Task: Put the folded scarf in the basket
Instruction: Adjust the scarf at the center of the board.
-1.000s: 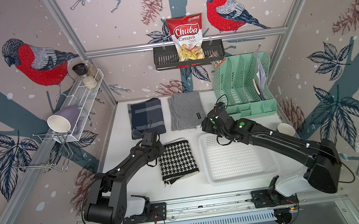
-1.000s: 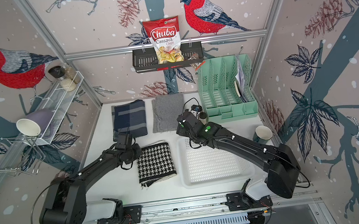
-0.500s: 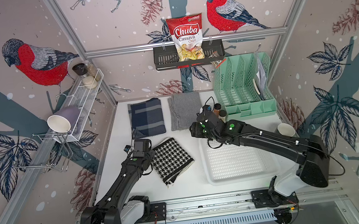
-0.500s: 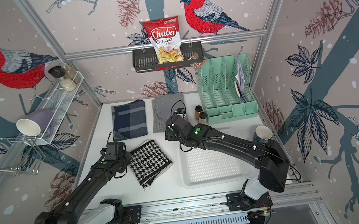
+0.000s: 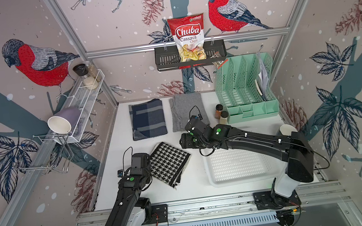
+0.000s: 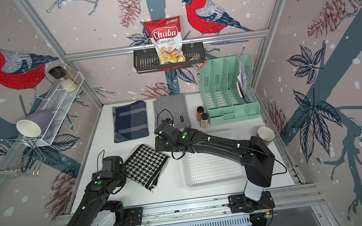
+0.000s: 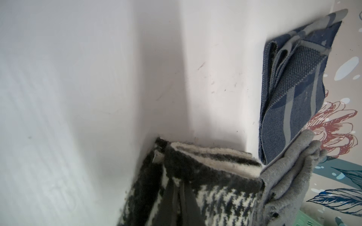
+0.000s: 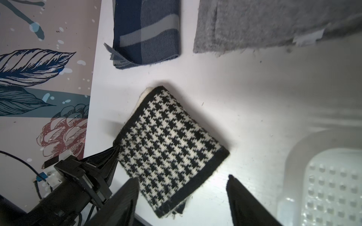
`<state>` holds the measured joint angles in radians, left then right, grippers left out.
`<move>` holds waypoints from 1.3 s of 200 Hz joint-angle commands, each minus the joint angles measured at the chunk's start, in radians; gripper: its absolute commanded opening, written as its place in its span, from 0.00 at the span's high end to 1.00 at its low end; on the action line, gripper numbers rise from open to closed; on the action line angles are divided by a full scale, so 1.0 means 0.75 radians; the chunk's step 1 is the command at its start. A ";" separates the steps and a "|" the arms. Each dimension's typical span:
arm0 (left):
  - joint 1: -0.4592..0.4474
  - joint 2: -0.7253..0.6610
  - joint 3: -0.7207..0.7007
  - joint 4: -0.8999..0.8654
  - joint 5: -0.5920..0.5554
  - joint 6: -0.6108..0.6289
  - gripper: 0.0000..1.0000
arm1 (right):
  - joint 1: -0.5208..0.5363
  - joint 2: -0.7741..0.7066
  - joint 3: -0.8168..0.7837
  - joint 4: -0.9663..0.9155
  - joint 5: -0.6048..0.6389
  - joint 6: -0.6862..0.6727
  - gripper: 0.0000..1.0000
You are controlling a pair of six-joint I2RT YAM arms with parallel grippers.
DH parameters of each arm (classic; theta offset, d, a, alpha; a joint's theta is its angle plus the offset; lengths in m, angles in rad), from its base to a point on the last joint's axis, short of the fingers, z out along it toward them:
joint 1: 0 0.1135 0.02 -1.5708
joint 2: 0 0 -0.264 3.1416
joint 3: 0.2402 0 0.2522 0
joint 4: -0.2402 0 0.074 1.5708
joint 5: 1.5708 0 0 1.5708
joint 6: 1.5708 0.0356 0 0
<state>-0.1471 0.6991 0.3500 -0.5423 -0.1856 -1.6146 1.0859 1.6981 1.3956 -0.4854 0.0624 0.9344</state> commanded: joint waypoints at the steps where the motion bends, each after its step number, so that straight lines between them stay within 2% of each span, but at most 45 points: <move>1: -0.013 -0.057 0.034 -0.133 -0.033 -0.053 0.69 | 0.033 0.046 0.020 -0.049 -0.095 0.167 0.18; 13: -0.028 -0.097 0.068 -0.190 -0.058 -0.037 0.56 | 0.045 0.080 0.021 -0.039 -0.144 0.217 0.12; 37: -0.066 -0.138 0.185 -0.332 -0.142 0.021 0.35 | 0.049 0.155 0.026 0.002 -0.258 0.300 0.03; 60: -0.099 -0.146 0.290 -0.411 -0.217 0.108 0.27 | 0.049 0.217 0.017 0.049 -0.362 0.397 0.00; 76: -0.098 -0.110 0.314 -0.273 -0.238 0.308 0.21 | 0.063 0.253 0.011 0.096 -0.403 0.470 0.00; 89: -0.093 0.008 0.341 -0.102 -0.197 0.549 0.19 | 0.074 0.287 0.011 0.117 -0.426 0.525 0.00; 104: -0.069 0.216 0.409 -0.022 -0.139 0.739 0.20 | 0.079 0.327 -0.003 0.152 -0.478 0.587 0.00; 132: 0.043 0.489 0.478 0.127 0.082 0.953 0.19 | 0.097 0.357 -0.015 0.141 -0.482 0.666 0.00; 168: 0.056 0.732 0.556 0.186 0.137 1.066 0.18 | 0.099 0.335 -0.067 0.189 -0.410 0.722 0.00; 199: 0.061 0.839 0.544 0.236 0.180 1.104 0.18 | 0.082 0.364 -0.137 0.323 -0.455 0.741 0.00; 260: 0.097 0.738 0.497 0.190 0.099 1.125 0.17 | -0.004 0.427 -0.073 0.410 -0.432 0.620 0.00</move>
<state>-0.0879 1.2957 0.7296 -0.3874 -0.0643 -0.8009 1.1118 1.9976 1.3178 -0.2348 -0.2684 1.4570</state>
